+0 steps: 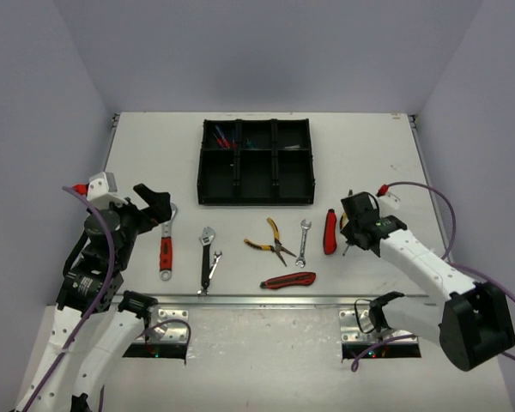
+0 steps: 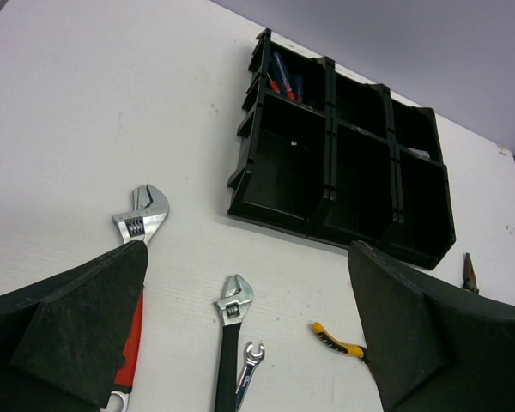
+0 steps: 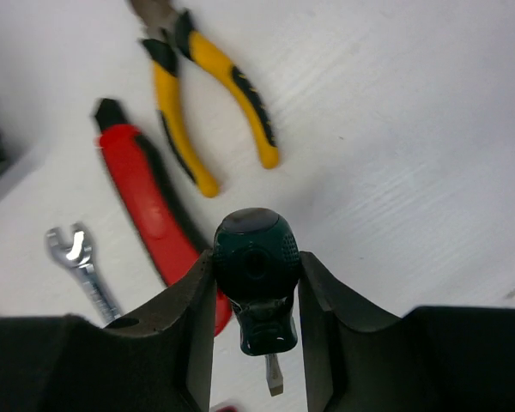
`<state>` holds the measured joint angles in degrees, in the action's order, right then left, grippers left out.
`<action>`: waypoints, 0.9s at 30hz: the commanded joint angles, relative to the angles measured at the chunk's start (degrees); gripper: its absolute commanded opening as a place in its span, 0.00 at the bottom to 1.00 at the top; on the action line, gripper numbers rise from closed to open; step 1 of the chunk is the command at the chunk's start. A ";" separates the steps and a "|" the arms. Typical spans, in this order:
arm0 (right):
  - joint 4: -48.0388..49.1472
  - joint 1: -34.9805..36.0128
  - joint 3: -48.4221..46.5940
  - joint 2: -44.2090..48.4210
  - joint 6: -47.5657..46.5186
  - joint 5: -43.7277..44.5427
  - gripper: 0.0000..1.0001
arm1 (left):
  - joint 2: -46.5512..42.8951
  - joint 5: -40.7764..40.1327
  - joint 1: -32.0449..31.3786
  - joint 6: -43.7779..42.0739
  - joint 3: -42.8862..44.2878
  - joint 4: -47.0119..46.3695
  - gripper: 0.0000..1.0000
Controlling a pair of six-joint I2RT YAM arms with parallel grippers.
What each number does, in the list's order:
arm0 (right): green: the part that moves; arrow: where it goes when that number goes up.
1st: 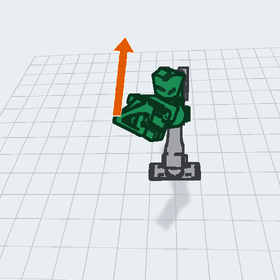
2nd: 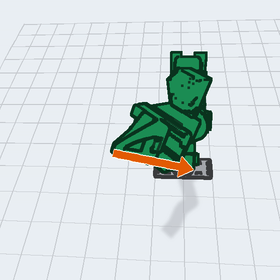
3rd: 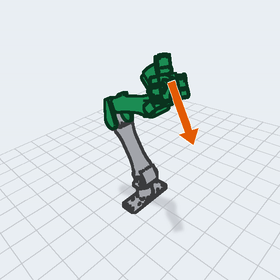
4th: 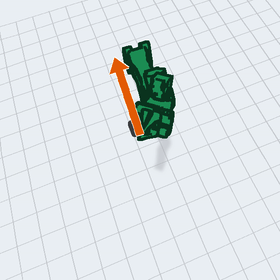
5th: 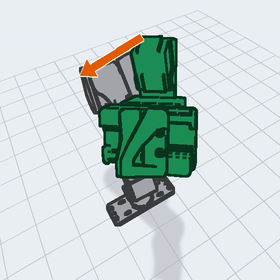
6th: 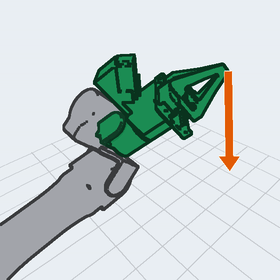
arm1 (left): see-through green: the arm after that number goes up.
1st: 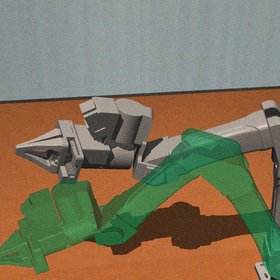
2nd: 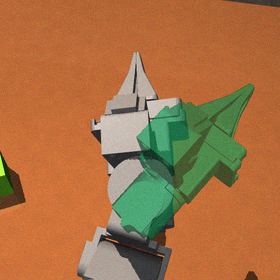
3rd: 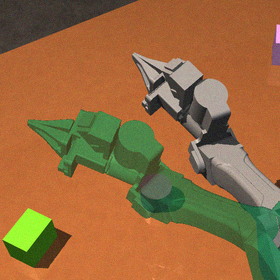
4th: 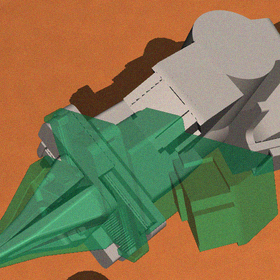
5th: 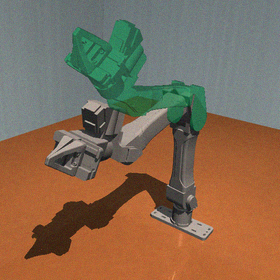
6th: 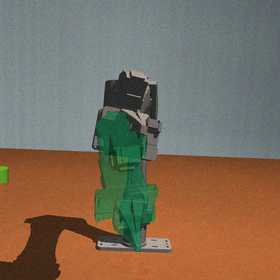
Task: Sort the tools into containers
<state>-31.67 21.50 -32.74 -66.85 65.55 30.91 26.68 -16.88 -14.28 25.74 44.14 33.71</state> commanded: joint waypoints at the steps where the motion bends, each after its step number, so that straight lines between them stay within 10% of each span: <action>1: 11.20 -0.05 -4.23 6.43 -13.04 -8.34 0.02 | 0.46 0.10 -0.39 -0.60 0.37 -2.56 1.00; 18: 29.09 0.75 -61.33 -44.92 -41.58 -45.13 0.00 | 1.37 -1.22 -0.31 -0.26 0.42 -2.41 1.00; 27: 33.71 1.79 -89.01 -67.88 -51.17 -39.25 0.00 | 2.80 0.84 -0.31 -1.04 0.20 -2.91 1.00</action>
<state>-2.93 22.85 -109.98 -127.50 21.03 -10.25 28.55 -17.32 -14.28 25.70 44.14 33.55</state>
